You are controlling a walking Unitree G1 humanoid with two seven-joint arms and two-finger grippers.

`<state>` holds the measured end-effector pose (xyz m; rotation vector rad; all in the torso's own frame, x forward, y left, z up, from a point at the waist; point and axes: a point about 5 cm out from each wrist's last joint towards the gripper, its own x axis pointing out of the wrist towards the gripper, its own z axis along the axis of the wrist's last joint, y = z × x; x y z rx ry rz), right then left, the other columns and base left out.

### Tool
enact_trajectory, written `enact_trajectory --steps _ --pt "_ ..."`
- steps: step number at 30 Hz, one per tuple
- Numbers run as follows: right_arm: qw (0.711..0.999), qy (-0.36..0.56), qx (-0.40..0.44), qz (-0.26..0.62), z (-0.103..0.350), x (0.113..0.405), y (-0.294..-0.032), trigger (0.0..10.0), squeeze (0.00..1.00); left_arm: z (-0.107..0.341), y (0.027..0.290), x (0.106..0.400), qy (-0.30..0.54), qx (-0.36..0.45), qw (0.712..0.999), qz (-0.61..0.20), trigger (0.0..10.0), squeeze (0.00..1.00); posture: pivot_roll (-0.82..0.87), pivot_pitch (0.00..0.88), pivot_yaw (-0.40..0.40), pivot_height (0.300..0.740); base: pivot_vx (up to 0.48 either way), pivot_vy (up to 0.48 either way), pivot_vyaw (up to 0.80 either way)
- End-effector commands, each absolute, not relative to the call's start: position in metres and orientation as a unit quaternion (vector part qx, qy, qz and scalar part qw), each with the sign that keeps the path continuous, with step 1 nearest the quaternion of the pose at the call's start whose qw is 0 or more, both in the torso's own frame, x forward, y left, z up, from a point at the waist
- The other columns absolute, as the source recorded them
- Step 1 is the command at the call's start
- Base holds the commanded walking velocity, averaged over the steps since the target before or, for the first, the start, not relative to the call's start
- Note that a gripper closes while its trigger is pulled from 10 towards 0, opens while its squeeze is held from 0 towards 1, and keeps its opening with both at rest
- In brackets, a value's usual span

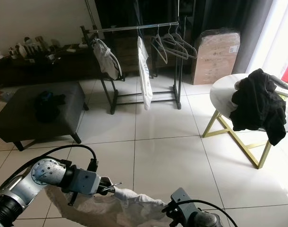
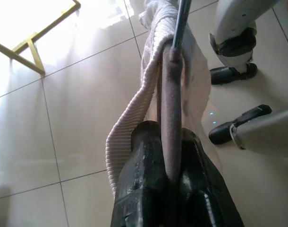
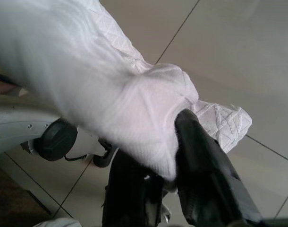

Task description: Hang hanger

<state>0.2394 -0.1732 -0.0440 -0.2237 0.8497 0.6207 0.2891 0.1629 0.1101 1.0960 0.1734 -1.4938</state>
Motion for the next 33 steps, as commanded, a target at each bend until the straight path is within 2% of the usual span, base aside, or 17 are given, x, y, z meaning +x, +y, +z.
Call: enact_trajectory --steps 1,6,11,14,15,17,20,25,29,30,31,33 --pt "0.86 0.414 -0.107 0.277 -0.045 0.238 -0.184 0.0 0.0 0.122 0.178 0.291 0.085 0.485 0.597 -0.633 10.0 0.0 -0.08 0.039 0.104 0.74 0.0 0.0 0.0" --pt "0.857 0.424 -0.105 0.271 -0.047 0.234 -0.189 0.0 0.0 0.121 0.195 0.28 0.146 0.492 0.559 -0.651 10.0 0.0 -0.08 0.043 0.103 0.74 0.0 0.0 0.0" --pt "0.848 0.442 -0.104 0.272 -0.052 0.225 -0.192 0.0 0.0 0.123 0.209 0.274 0.198 0.492 0.539 -0.654 10.0 0.0 -0.07 0.044 0.1 0.74 0.0 0.0 0.0" --pt "0.842 0.451 -0.105 0.276 -0.055 0.22 -0.192 0.0 0.0 0.124 0.221 0.272 0.239 0.508 0.519 -0.645 10.0 0.0 -0.07 0.045 0.1 0.74 0.0 0.0 0.0" --pt "0.84 0.454 -0.107 0.278 -0.056 0.219 -0.192 0.0 0.0 0.122 0.228 0.274 0.261 0.535 0.506 -0.624 10.0 0.0 -0.07 0.045 0.101 0.74 0.0 0.0 0.0" --pt "0.841 0.454 -0.106 0.277 -0.056 0.219 -0.192 0.0 0.0 0.12 0.232 0.282 0.261 0.572 0.509 -0.587 10.0 0.0 -0.07 0.045 0.102 0.74 0.0 0.0 0.0" --pt "0.843 0.452 -0.101 0.273 -0.056 0.219 -0.192 0.0 0.0 0.121 0.224 0.299 0.239 0.586 0.569 -0.526 10.0 0.0 -0.07 0.045 0.102 0.74 0.0 0.0 0.0" --pt "0.848 0.444 -0.093 0.273 -0.054 0.223 -0.191 0.0 0.0 0.122 0.21 0.302 0.205 0.575 0.597 -0.521 10.0 0.0 -0.07 0.046 0.101 0.74 0.0 0.0 0.0" --pt "0.853 0.437 -0.092 0.271 -0.052 0.226 -0.19 0.0 0.0 0.12 0.207 0.3 0.2 0.566 0.599 -0.529 10.0 0.0 -0.08 0.047 0.102 0.74 0.0 0.0 0.0" --pt "0.855 0.434 -0.085 0.272 -0.05 0.228 -0.189 10.0 0.0 0.119 0.206 0.299 0.2 0.565 0.599 -0.531 10.0 0.0 -0.08 0.047 0.102 0.74 0.0 0.0 0.0" --pt "0.855 0.433 -0.081 0.273 -0.05 0.229 -0.188 10.0 1.0 0.119 0.206 0.299 0.198 0.565 0.599 -0.531 10.0 0.0 -0.07 0.047 0.101 0.74 0.0 0.0 0.0" --pt "0.856 0.428 -0.073 0.279 -0.048 0.23 -0.187 10.0 1.0 0.119 0.205 0.299 0.191 0.56 0.607 -0.531 10.0 0.0 -0.07 0.047 0.101 0.74 0.0 0.0 0.0"
